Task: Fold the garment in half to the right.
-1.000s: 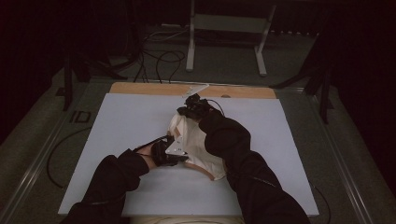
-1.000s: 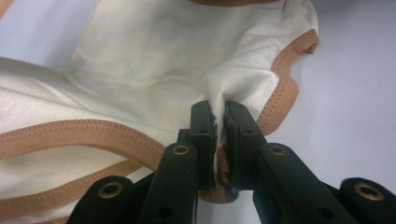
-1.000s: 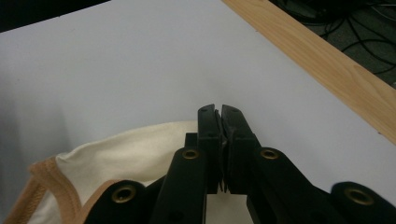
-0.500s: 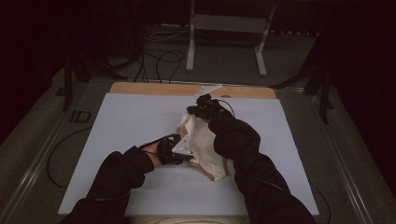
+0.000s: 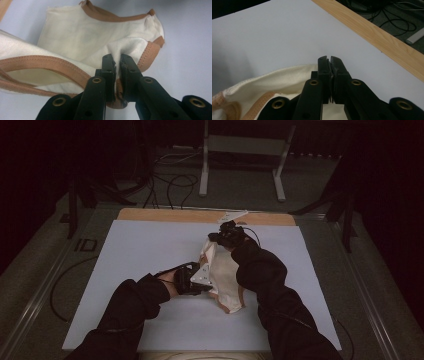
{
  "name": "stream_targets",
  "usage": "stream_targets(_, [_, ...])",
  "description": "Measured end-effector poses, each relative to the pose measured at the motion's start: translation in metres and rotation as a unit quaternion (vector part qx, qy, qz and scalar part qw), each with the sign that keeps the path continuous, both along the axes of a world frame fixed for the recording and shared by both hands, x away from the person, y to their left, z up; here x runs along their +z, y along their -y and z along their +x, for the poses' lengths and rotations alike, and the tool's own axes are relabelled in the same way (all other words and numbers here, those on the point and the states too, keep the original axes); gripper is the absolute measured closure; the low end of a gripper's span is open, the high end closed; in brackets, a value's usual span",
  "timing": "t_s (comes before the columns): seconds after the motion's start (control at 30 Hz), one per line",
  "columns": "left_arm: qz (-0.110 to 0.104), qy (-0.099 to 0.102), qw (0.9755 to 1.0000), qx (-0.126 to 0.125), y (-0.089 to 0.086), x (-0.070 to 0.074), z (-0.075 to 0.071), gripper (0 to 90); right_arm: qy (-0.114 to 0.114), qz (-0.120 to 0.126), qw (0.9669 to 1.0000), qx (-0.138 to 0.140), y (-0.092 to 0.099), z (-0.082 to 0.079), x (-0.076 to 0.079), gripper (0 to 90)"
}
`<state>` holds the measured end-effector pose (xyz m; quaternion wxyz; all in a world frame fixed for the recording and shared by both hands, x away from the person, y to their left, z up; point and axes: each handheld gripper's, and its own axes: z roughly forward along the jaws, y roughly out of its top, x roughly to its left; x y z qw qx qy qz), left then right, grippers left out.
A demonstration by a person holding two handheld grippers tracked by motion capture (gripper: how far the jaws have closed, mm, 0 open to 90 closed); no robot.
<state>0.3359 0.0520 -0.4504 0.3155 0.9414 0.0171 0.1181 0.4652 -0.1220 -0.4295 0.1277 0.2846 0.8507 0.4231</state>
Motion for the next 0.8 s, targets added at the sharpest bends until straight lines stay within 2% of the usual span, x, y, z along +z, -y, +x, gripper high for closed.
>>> stream_targets(0.37, [-0.002,-0.005,0.9999,-0.009,0.015,0.004,0.004,82.7,0.002,0.011,0.9998,-0.019,0.025,-0.003,0.002,87.4])
stream_targets(0.53, [0.001,-0.011,0.9999,-0.010,0.019,0.003,0.007,82.6,0.003,0.011,0.9996,-0.025,0.033,-0.004,0.002,87.4])
stream_targets(0.8, [0.015,-0.017,0.9996,-0.018,0.034,-0.002,0.008,82.6,0.004,0.015,0.9994,-0.033,0.045,-0.008,0.001,87.4])
